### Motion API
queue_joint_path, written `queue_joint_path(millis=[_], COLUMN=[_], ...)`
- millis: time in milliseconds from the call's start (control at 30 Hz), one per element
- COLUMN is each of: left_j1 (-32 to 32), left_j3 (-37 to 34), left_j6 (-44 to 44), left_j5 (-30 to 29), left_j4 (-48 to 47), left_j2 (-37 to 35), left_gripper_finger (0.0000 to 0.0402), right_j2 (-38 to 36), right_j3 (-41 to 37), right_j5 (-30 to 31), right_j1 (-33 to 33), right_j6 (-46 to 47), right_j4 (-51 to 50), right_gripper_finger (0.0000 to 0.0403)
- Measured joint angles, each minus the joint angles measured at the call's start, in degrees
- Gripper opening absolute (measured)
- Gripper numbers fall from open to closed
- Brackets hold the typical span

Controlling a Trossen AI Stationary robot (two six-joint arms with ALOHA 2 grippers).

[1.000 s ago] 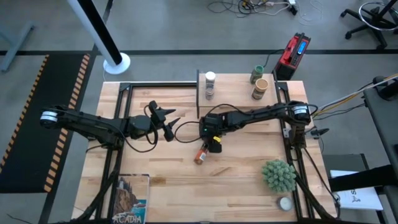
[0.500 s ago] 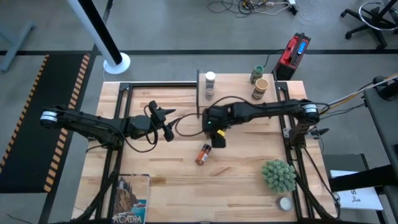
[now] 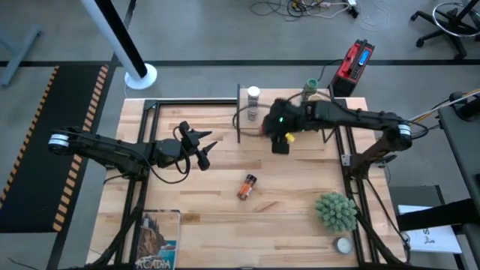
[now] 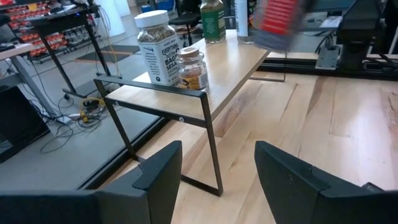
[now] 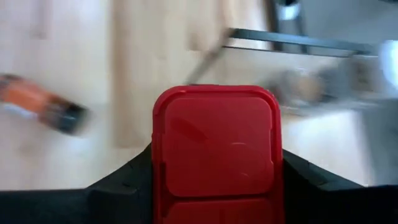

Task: Shelf spices
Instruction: Put the red seasoning can on the shelf

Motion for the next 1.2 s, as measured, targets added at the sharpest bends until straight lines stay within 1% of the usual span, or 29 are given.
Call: queue_joint_path(millis=[100, 233, 367, 533, 633, 833, 900, 1067, 1200], left_j1=[0.0, 0.0, 0.0, 0.0, -0.01, -0.02, 0.0, 0.0, 0.0], left_j3=[0.0, 0.0, 0.0, 0.0, 0.0, 0.0, 0.0, 0.0, 0.0], left_j6=[0.01, 0.02, 0.0, 0.02, 0.09, 0.22, 0.32, 0.5, 0.5], left_j5=[0.0, 0.0, 0.01, 0.0, 0.0, 0.0, 0.0, 0.0, 0.0], left_j4=[0.06, 0.07, 0.07, 0.09, 0.07, 0.55, 0.56, 0.54, 0.53], left_j2=[0.0, 0.0, 0.0, 0.0, 0.0, 0.0, 0.0, 0.0, 0.0], left_gripper_finger=[0.0192, 0.0192, 0.0192, 0.0192, 0.0192, 0.0192, 0.0192, 0.0192, 0.0192], right_j2=[-1.22, -1.36, -0.82, 1.03, 2.82, 8.64, 11.34, 18.3, 22.0], right_j3=[0.0, 0.0, 0.0, 0.29, 1.84, 8.16, 11.58, 20.23, 26.05], right_j5=[2.21, 1.35, -4.11, -6.83, -10.27, -13.18, -14.88, -16.2, -17.63], right_j1=[-3.91, -10.11, -16.48, -23.5, -26.73, -29.71, -30.22, -31.06, -31.68], right_j6=[-3.26, -7.21, -11.16, -14.65, -16.27, -19.27, -19.99, -21.43, -22.1], right_j4=[-0.97, -2.07, -1.81, -1.77, -1.61, -3.13, -5.78, -12.51, -16.24], right_gripper_finger=[0.0194, 0.0194, 0.0194, 0.0194, 0.0194, 0.0194, 0.0194, 0.0194, 0.0195])
